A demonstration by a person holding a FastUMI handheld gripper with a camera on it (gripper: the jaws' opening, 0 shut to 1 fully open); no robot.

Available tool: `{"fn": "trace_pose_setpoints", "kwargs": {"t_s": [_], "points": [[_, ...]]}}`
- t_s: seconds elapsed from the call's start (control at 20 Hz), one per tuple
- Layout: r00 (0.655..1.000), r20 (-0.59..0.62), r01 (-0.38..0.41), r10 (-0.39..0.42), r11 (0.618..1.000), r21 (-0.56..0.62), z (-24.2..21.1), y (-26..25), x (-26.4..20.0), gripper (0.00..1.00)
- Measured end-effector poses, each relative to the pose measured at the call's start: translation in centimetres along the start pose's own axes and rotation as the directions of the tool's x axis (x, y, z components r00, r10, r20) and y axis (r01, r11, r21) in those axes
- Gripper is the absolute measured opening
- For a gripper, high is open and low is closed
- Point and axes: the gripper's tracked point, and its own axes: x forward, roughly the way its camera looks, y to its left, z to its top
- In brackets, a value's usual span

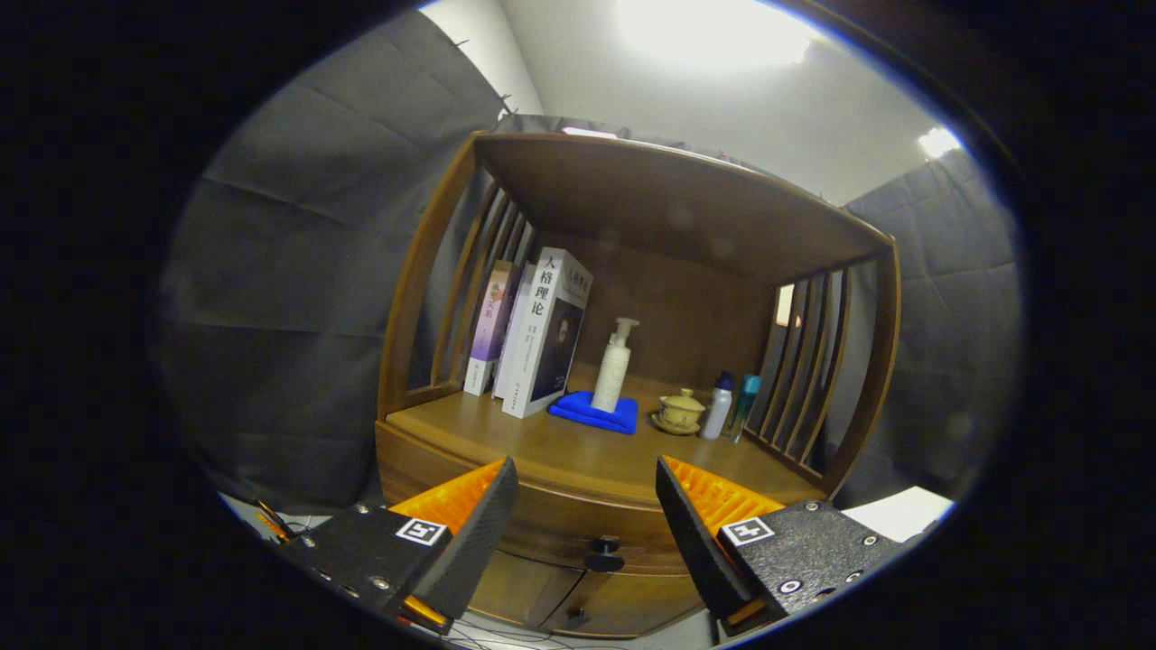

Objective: Pull open the drawer, take out the items inside it, and place them on the countertop above the cabinet.

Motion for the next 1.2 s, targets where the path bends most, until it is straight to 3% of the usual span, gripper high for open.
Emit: {"fn": "trace_pose_setpoints", "kwargs": {"t_s": [0.25, 0.6, 0.95, 1.2], "points": [[0.998, -0.057, 0.033, -0.026, 0.992, 0.122, -2.9, -1.4, 1.5, 0.95], [0.985, -0.158, 0.088, -0.071, 0.991, 0.102, -8.5, -2.9, 3.2, 0.95], [0.967, -0.247, 0.118, -0.062, 0.968, 0.22, -13.2, -2.9, 4.4, 0.94], [0.96, -0.275, 0.115, -0.049, 0.967, 0.228, -15.2, -2.9, 5.3, 0.92]]}}
